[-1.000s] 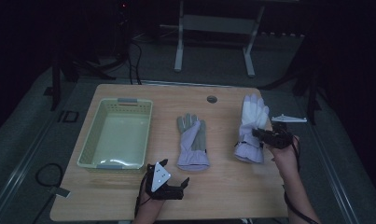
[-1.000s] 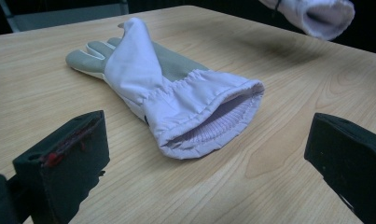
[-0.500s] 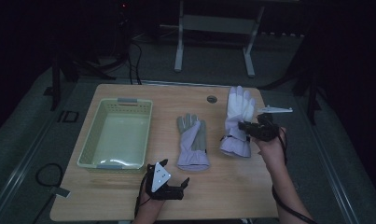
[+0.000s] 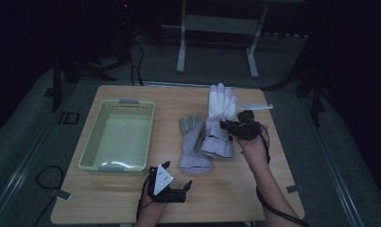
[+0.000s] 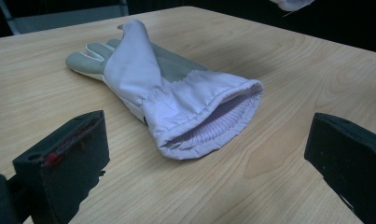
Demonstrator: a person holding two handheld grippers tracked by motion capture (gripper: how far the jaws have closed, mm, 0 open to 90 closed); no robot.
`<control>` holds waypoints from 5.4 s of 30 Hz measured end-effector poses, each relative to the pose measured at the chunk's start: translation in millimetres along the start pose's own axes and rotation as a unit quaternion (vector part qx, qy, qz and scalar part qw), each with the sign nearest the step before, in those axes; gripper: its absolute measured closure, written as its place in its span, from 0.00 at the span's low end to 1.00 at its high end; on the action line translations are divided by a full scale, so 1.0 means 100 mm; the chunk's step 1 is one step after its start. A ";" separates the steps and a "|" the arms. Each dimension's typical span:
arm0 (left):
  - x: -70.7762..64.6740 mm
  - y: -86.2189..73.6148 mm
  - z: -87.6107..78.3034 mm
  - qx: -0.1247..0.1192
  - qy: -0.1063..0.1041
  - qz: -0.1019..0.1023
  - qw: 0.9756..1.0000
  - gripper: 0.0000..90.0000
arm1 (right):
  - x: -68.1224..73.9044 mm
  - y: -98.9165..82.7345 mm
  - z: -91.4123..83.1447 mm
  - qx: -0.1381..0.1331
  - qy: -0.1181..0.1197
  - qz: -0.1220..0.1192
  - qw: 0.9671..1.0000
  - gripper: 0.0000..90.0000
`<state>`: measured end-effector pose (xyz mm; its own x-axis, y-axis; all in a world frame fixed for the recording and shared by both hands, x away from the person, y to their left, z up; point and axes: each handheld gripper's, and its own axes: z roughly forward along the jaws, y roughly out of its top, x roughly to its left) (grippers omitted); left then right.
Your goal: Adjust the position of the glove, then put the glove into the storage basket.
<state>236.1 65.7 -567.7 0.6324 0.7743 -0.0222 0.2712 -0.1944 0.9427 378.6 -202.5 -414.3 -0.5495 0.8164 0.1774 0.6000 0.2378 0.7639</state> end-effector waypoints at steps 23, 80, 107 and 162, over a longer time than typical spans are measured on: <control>-0.01 0.00 0.00 -0.003 -0.001 0.003 1.000 0.00 | 0.47 -0.09 0.58 0.061 0.019 -0.028 0.998 0.90; 0.02 0.00 0.01 0.001 -0.008 -0.009 1.000 0.00 | 0.10 -0.47 0.53 0.039 0.067 -0.075 0.994 0.18; 0.07 0.89 0.32 0.050 -0.038 0.005 0.998 0.00 | -0.12 -0.57 0.25 -0.019 -0.015 -0.099 0.995 0.28; 0.39 0.69 0.86 0.231 -0.131 -0.091 0.960 0.81 | -0.22 -0.86 0.65 0.072 0.078 0.032 0.994 0.88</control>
<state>342.2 31.1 -532.2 0.6876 0.6552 -0.3131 0.6501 -0.3632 0.6674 377.3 -207.0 -524.1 -0.5850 0.7431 0.3250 0.7073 0.2713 0.6528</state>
